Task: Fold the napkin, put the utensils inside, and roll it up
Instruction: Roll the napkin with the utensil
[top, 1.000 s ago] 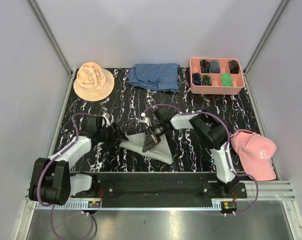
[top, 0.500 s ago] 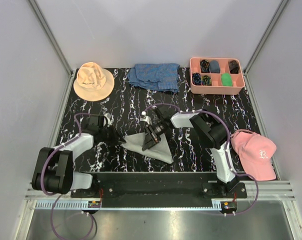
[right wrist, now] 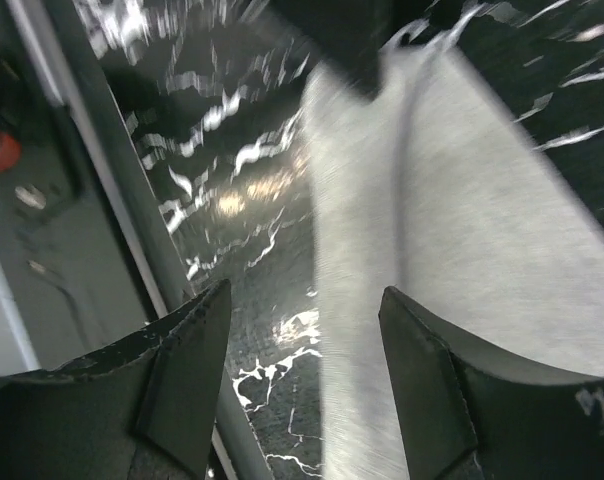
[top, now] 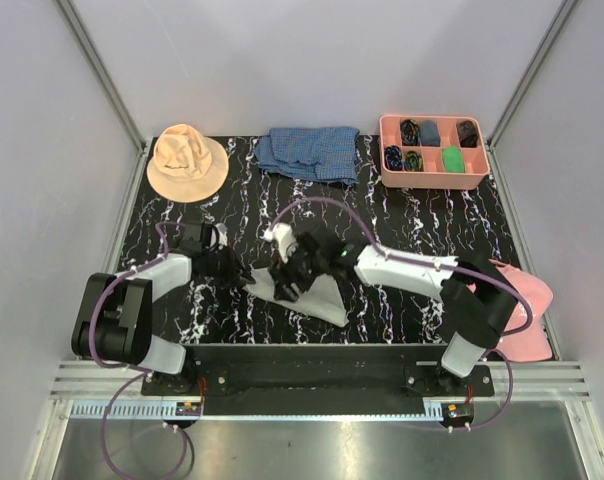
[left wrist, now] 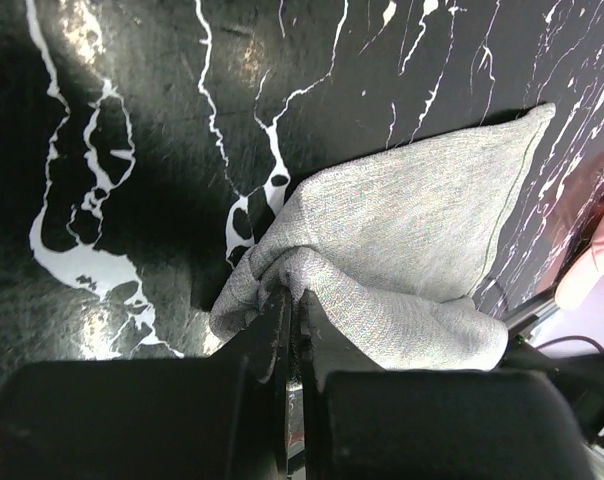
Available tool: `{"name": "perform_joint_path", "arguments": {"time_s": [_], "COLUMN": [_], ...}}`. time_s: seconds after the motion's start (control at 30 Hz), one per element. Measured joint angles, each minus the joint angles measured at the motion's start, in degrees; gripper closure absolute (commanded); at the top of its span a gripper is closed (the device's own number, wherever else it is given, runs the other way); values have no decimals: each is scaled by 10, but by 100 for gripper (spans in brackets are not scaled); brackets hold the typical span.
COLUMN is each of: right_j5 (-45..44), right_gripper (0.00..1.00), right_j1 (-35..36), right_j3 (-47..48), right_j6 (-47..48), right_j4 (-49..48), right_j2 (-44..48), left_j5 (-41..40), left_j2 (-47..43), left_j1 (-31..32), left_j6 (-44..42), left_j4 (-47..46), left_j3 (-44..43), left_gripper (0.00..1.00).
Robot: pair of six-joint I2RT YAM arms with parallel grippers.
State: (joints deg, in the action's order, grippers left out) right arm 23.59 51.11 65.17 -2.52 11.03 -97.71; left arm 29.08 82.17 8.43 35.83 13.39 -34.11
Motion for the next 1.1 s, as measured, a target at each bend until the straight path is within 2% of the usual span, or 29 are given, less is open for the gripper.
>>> {"name": "perform_joint_path", "arguments": {"time_s": [0.13, 0.3, 0.4, 0.53, 0.63, 0.87, 0.93, 0.97, 1.1], "right_j5": [-97, -157, -174, -183, -191, -213, -215, -216, -225], "right_gripper": [32, 33, 35, 45, 49, 51, 52, 62, 78], "right_j1": [74, 96, 99, 99, 99, 99, 99, 99, 98], "right_j3": [-44, -54, -54, -54, -51, -36, -30, -26, -8], "right_j6": [34, 58, 66, 75, 79, 81, 80, 80, 80], "right_j4": [-11, -18, -29, -35, -38, -43, -43, -42, -39], "right_j2": [3, -1, -13, -38, -51, -83, -88, -92, -105], "left_j5": [4, 9, 9, 9, 9, 11, 10, 8, 6], "left_j2": [15, 27, 28, 28, 28, 31, 31, 31, 27], "left_j1": [0, 0, 0, 0, 0, 0, -1, -2, -4], "left_j6": [-4, -7, -9, -9, -10, -12, -13, -14, -15], "left_j4": [9, 13, 14, 16, 16, 21, 20, 20, 20], "left_j3": [-14, -24, -25, -26, -27, -31, -34, -36, -42], "left_gripper": [100, 100, 100, 100, 100, 99, 95, 93, 73]}}
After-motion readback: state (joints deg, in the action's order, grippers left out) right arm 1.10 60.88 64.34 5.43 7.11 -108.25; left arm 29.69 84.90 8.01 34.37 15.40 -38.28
